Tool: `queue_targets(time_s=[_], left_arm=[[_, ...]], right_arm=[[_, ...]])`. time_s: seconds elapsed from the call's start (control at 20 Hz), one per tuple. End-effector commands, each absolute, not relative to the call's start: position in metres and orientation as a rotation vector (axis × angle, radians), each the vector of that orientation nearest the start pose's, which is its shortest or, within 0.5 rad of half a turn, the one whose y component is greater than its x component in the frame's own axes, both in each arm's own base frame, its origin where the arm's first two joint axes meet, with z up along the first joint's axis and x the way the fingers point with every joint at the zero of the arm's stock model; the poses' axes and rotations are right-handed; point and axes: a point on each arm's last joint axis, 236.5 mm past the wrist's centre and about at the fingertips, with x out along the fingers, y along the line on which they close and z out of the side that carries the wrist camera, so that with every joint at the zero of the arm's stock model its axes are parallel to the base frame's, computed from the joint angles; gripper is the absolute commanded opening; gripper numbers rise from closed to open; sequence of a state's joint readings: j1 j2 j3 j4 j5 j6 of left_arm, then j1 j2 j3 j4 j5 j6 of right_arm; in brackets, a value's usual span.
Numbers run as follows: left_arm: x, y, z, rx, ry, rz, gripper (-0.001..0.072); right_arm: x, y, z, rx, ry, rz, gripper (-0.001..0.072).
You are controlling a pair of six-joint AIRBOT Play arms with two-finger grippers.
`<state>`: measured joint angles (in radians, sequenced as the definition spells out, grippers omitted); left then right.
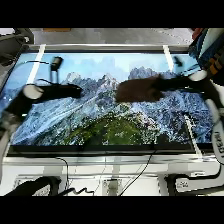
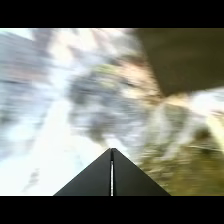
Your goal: Fold the clothes and pants, and hang the long-sleeved shirts on hangers.
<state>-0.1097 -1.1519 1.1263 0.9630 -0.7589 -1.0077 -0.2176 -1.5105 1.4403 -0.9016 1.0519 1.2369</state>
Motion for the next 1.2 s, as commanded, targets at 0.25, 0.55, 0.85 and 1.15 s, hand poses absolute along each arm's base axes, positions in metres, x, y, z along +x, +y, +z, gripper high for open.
queue_targets(time_s=[0.25,0.55,0.85,1.15], left_arm=[[0.386,-0.051,0.252,0.140,0.378,-0.291,0.0015],[0.369,-0.049,0.276,0.164,0.317,-0.277,0.0015],[0.369,-0.047,0.274,0.174,0.322,-0.270,0.0016],[0.369,-0.047,0.274,0.174,0.321,-0.270,0.0015]], right_arm=[[0.306,-0.244,0.088,0.575,1.132,-0.407,0.0019],[0.153,-0.301,0.073,0.926,1.258,-0.836,0.0018],[0.135,-0.322,0.081,0.897,1.195,-0.931,0.0104],[0.158,-0.305,0.068,0.977,1.167,-0.830,0.0684]])
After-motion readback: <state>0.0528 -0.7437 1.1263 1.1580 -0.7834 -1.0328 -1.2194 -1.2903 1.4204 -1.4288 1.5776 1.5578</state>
